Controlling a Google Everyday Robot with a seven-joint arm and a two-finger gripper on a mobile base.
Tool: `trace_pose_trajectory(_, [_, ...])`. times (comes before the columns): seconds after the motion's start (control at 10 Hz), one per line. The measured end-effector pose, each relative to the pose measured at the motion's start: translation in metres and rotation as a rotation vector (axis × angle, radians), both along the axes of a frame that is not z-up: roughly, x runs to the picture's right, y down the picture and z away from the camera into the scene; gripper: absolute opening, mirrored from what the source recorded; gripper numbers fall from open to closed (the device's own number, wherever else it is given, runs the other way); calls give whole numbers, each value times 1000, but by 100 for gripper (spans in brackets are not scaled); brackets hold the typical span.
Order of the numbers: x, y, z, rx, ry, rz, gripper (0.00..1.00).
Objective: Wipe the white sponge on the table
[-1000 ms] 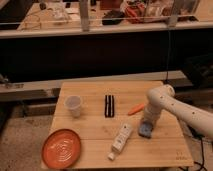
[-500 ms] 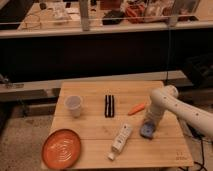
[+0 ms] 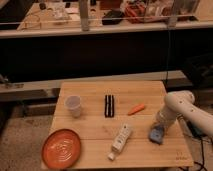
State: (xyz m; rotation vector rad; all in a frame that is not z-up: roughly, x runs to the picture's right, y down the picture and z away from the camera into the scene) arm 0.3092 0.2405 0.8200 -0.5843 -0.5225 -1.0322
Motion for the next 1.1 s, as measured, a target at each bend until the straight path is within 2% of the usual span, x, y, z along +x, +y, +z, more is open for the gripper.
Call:
trace_pose_trajectory(0.4, [-11,25,-30,8,-29,-45,0])
trace_pose_trajectory(0.9, [-32,45,-40,-13,-52,-114,0])
trace_pose_trajectory(1.1, [-43,56,-50,-19,-69,-152,0])
